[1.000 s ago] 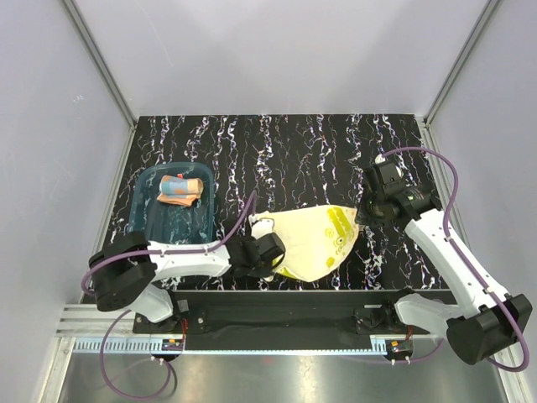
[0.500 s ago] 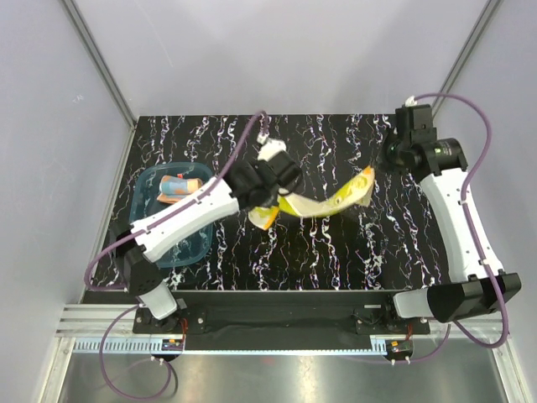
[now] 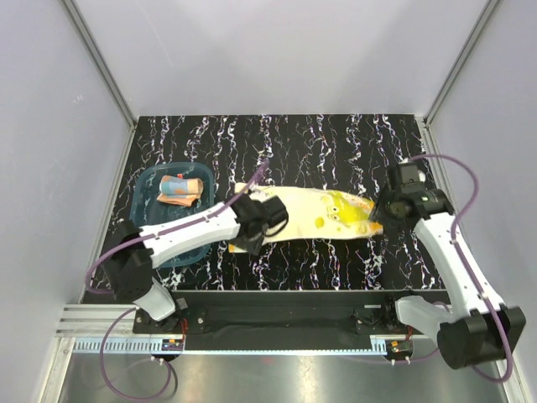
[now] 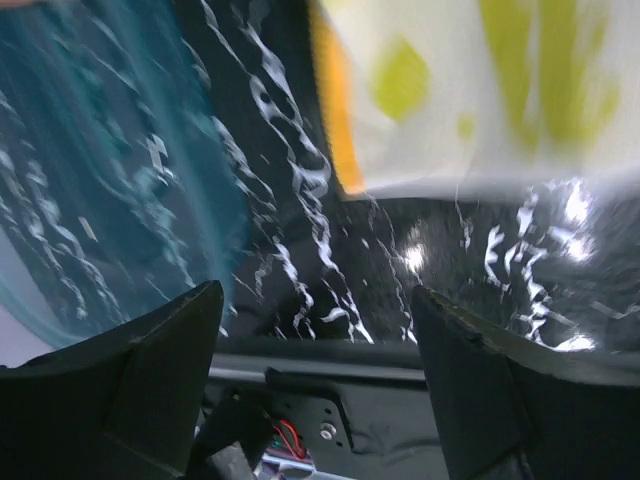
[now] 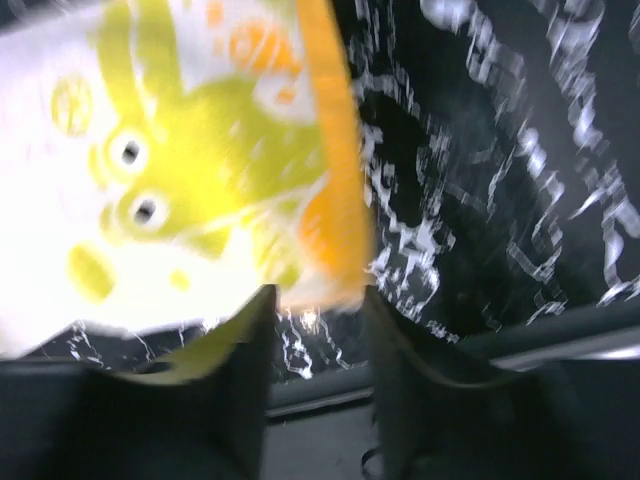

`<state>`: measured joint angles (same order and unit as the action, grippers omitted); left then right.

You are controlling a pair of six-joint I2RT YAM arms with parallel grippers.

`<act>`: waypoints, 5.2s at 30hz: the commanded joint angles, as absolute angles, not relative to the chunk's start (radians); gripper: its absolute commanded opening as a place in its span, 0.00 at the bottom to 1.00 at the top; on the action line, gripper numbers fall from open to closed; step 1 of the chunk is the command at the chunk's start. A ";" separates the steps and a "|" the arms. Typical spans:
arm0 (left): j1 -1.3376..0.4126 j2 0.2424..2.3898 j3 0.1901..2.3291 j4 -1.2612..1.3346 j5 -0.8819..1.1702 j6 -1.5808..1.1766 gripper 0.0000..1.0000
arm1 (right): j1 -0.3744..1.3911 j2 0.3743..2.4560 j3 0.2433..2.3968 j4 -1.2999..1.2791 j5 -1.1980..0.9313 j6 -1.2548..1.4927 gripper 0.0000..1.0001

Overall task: Roll the towels
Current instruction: Flatten the towel, then fold the towel

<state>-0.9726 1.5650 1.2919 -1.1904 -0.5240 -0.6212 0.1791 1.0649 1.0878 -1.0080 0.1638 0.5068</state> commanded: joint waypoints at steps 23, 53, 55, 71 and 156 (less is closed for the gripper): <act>-0.850 1.525 1.080 -0.648 -0.296 -0.693 0.73 | 0.175 1.342 1.077 -0.778 -0.104 0.522 0.59; -0.388 1.598 1.022 -0.543 -0.178 -0.529 0.68 | 0.173 1.374 1.005 -0.732 -0.170 0.514 0.56; -0.388 1.594 1.019 -0.549 -0.175 -0.526 0.67 | 0.175 1.384 1.012 -0.732 -0.163 0.512 0.56; -0.489 1.431 0.810 -0.497 -0.086 -0.633 0.63 | 0.175 1.407 1.039 -0.742 -0.130 0.494 0.56; -0.503 1.379 0.784 -0.492 -0.064 -0.580 0.00 | -0.285 1.565 0.718 -0.534 -0.078 0.681 0.40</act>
